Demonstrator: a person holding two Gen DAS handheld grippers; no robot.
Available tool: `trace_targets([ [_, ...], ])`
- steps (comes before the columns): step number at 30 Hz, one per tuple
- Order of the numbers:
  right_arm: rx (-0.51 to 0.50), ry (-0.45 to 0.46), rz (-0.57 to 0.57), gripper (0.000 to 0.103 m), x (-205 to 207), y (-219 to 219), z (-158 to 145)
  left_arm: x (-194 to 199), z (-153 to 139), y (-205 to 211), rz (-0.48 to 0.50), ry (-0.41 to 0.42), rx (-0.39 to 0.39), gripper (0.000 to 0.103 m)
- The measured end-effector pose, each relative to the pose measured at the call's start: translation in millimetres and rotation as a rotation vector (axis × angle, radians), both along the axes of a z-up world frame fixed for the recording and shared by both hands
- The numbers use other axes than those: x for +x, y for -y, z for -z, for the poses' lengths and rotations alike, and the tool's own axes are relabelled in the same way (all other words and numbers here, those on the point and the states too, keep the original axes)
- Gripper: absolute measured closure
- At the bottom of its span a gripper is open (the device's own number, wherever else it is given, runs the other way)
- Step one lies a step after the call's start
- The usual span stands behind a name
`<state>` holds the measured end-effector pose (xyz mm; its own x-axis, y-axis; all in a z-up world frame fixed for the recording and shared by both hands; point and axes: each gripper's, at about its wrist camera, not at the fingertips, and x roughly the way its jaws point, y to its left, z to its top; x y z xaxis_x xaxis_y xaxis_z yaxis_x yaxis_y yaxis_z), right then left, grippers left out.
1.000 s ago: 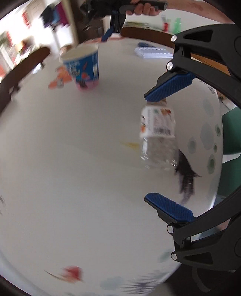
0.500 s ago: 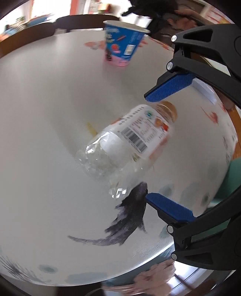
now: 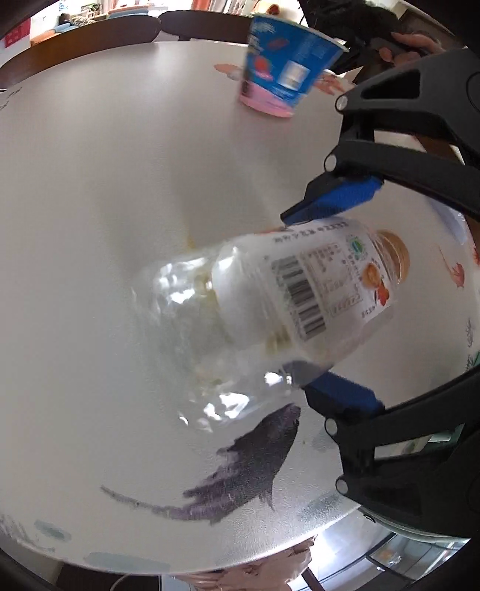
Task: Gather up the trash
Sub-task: 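Grasp the white-labelled bottle with the left gripper while the right grasps the blue paper cup, then lift the bottle and blue cup and carry them toward the bin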
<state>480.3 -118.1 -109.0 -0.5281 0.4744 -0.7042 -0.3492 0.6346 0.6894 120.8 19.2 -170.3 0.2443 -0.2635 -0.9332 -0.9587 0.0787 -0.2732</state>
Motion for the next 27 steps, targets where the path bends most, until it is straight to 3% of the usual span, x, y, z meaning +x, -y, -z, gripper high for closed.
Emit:
trace_targets([
  [2, 0.010, -0.006, 0.008, 0.091, 0, 5, -1, -2, 0, 1, 0.015, 0.028, -0.011, 0.033],
  [3, 0.014, -0.006, 0.011, 0.092, 2, 8, -2, -5, 0, 1, 0.016, 0.035, -0.008, 0.033],
  [10, 0.050, 0.010, 0.082, 0.095, 6, 46, -19, -7, -12, 8, 0.074, 0.087, 0.029, 0.035],
  [14, 0.078, 0.016, 0.122, 0.096, 3, 61, -30, 1, -36, 25, 0.146, 0.124, 0.094, 0.035],
  [21, 0.119, 0.020, 0.236, 0.099, -11, 97, -52, 29, -76, 14, 0.312, 0.187, 0.169, 0.035],
  [27, 0.154, 0.066, 0.423, 0.099, -45, 159, -80, 66, -86, 17, 0.547, 0.244, 0.207, 0.036],
])
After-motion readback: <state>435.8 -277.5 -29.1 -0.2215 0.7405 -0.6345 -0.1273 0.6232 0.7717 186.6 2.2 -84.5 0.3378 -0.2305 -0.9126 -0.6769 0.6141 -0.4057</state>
